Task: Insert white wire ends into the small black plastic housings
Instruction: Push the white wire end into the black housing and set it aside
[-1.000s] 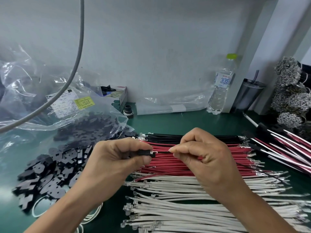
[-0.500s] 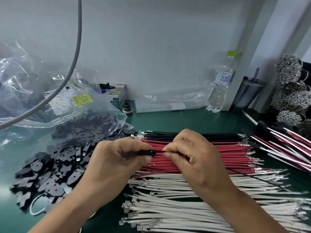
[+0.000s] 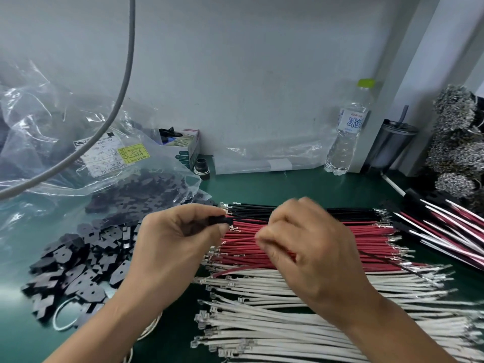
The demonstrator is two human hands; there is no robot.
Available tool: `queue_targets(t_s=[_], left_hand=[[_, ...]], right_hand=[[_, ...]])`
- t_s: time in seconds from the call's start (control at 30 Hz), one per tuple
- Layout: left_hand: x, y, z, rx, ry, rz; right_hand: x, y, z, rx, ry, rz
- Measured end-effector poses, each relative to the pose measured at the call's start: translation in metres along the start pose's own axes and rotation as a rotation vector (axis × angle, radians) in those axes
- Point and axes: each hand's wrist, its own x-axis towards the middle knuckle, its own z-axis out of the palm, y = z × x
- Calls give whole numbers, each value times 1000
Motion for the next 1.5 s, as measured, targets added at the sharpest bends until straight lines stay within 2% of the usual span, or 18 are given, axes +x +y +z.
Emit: queue_targets(t_s=[0.07,0.13,0.57,0.93,1.13,1.3,1.5], left_hand=[[1,-1,-2,-23,26,-26],[1,-1,-2,-43,30,-42],[7,-5,-5,-119,67,-108],[12,-4,-7,-230,115,-155],[13,-3,-10,-258,122,-175],[10,2,-11,-359,58,-232],[9,5,-9,-476,-106,-319]], right_hand=[[-6,-2,3,42,-188,56],[-8,-2,7,59,-291,137],[-2,-5,15,68,-330,190],[-4,8,8,174,-211,341],[-5,12,7,180,-133,333],[-2,10,3,244,-28,269],[0,-2,0,255,47,215]])
